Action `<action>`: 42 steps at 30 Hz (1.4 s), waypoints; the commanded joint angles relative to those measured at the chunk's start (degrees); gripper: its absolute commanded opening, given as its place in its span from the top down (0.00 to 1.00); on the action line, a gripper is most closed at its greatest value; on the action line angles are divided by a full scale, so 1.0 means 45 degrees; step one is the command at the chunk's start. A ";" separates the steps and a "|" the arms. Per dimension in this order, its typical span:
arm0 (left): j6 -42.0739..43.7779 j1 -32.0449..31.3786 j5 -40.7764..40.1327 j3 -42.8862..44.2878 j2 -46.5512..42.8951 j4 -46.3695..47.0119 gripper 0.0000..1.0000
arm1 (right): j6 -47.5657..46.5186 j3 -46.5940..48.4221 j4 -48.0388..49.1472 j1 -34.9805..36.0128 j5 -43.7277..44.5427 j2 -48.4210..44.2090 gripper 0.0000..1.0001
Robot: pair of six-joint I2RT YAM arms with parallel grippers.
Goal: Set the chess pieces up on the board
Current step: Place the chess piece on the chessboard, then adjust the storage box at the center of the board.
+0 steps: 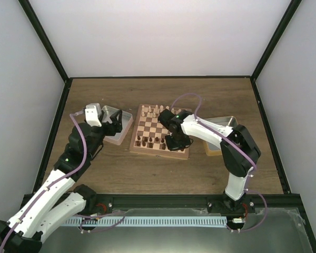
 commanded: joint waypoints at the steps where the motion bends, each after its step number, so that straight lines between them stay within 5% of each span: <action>1: 0.0216 0.0058 0.0165 -0.0163 -0.0059 0.0449 0.08 | -0.0007 0.0518 0.0093 0.0093 0.0567 0.0253 0.94; 18: 0.0295 0.0056 0.0325 -0.0097 -0.0013 0.0385 0.08 | 0.0867 0.1079 -0.0156 -0.0196 0.1812 -0.1859 0.64; 23: 0.0298 0.0056 0.0514 -0.0027 0.0089 0.0505 0.08 | 0.2619 -0.0953 0.0806 -0.1850 0.2931 -0.4082 0.56; 28: 0.0304 0.0055 0.0540 0.0013 0.0177 0.0445 0.08 | 0.5345 -0.3482 0.0708 -0.4054 0.4813 -0.6438 0.37; 35: 0.0221 0.0070 0.0623 0.0039 0.0399 0.0488 0.08 | 0.5959 -0.7156 0.2646 -0.6987 0.3092 -0.9469 0.36; 42: 0.0216 0.0056 0.0618 0.0095 0.0432 0.0433 0.08 | 0.5171 -0.8102 0.4036 -0.8321 0.1343 -0.8113 0.36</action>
